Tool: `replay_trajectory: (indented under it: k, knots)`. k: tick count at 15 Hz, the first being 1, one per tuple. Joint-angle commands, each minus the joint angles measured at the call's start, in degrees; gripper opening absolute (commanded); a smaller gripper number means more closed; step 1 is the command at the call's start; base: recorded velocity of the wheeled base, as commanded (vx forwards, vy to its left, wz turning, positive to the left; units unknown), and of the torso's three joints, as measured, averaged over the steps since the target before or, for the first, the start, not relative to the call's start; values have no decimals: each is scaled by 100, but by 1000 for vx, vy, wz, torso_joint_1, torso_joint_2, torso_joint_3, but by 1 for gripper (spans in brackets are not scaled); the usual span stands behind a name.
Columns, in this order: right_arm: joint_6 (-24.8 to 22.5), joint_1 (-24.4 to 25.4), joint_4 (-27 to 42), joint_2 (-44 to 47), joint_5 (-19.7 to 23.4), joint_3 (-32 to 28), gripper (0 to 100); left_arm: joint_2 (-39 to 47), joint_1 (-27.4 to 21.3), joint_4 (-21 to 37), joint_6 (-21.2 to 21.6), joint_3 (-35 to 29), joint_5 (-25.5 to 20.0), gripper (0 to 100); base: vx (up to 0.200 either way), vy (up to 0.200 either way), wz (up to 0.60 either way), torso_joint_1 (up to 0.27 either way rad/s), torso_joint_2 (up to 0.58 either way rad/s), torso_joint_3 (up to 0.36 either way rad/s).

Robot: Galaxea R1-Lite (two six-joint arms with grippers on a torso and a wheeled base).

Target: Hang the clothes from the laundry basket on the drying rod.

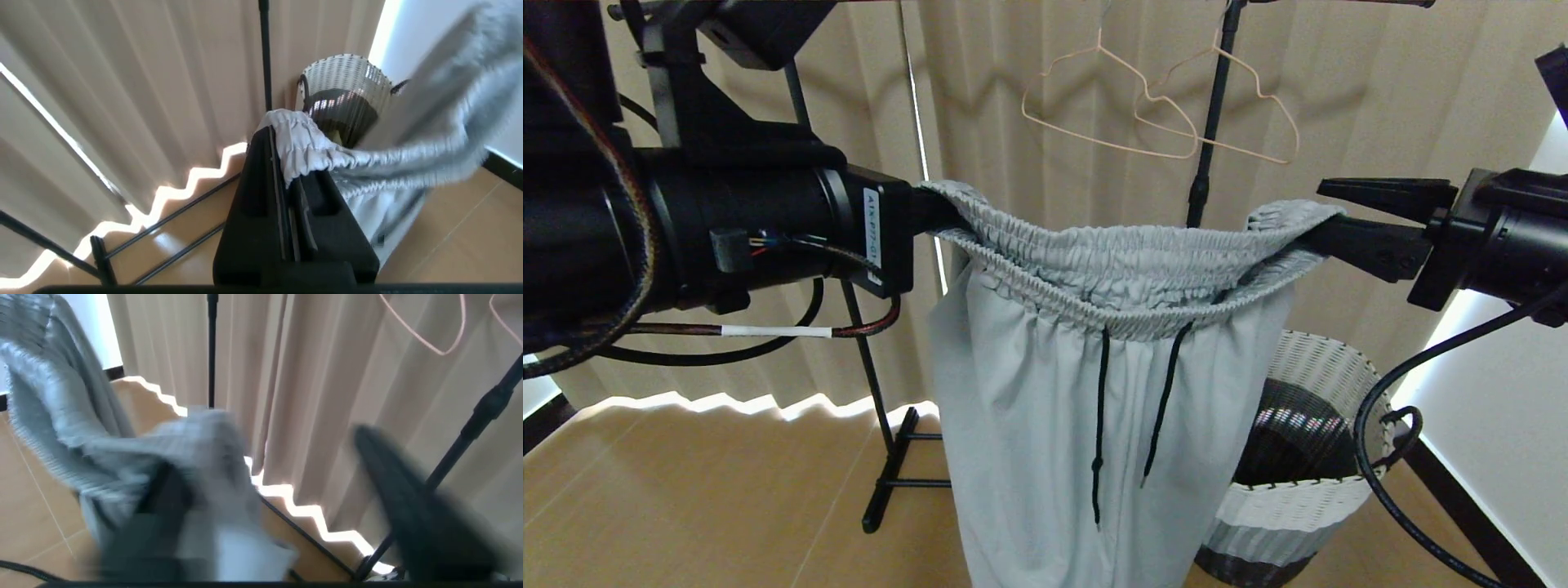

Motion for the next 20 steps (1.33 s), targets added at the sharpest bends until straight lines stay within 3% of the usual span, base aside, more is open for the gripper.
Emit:
replay_trajectory:
  k: [1,3,7,13,15,17,20]
  knots:
    - [12,5,-34,-232,47,168,100,56,345,9,5,21,13,0,0,0,0,0,0,0]
    - [21,14,-34,-390,91,326,100,161,565,-26,32,12,13,0,0,0,0,0,0,0]
    - [12,67,27,-882,575,774,100,311,618,-35,-3,3,233,0,0,0,0,0,0,0]
    - [-85,-144,45,-873,513,950,100,144,653,0,32,267,303,0,0,0,0,0,0,0]
    - [-770,-742,63,-908,170,1214,100,-348,882,26,208,671,312,0,0,0,0,0,0,0]
    - [-1236,-1155,63,-1005,-586,1486,100,-691,1295,18,410,996,294,0,0,0,0,0,0,0]
    - [-1658,-1278,-131,-1023,-1508,1882,100,-1104,1593,-18,524,1321,268,0,0,0,0,0,0,0]
